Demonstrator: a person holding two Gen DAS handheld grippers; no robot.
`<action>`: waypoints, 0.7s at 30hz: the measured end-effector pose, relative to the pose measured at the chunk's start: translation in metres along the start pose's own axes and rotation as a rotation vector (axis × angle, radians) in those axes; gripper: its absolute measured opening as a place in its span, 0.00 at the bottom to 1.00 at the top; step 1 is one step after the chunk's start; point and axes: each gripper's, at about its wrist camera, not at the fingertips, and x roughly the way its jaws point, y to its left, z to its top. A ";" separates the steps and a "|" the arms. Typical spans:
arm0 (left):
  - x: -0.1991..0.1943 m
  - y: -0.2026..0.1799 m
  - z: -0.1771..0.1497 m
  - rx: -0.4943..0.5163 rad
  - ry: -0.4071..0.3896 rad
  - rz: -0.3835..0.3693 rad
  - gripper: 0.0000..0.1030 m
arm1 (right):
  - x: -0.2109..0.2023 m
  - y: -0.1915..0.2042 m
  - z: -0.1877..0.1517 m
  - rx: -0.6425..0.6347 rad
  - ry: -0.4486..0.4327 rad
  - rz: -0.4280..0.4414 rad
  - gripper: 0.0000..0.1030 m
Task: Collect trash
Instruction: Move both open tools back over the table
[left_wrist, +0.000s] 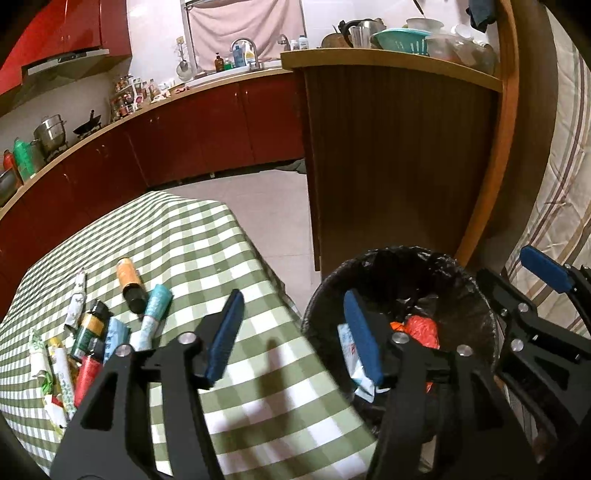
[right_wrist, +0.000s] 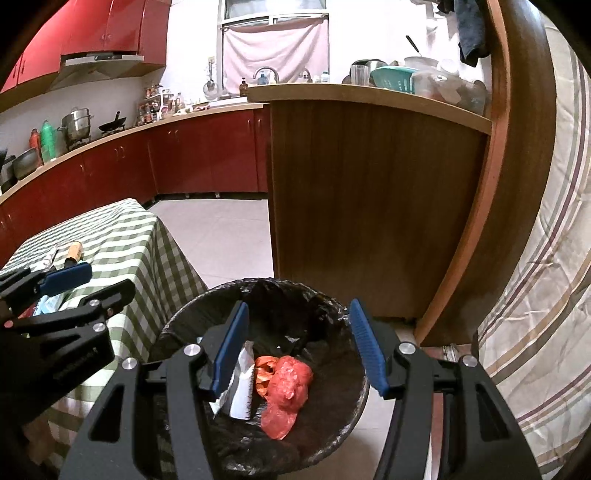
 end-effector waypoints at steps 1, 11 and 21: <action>-0.003 0.004 -0.002 -0.006 0.001 0.006 0.57 | -0.001 0.001 0.000 0.002 0.001 0.002 0.55; -0.037 0.061 -0.021 -0.062 0.016 0.082 0.61 | -0.011 0.045 0.006 -0.028 0.012 0.095 0.55; -0.075 0.160 -0.055 -0.178 0.038 0.230 0.63 | -0.017 0.123 0.012 -0.106 0.022 0.212 0.55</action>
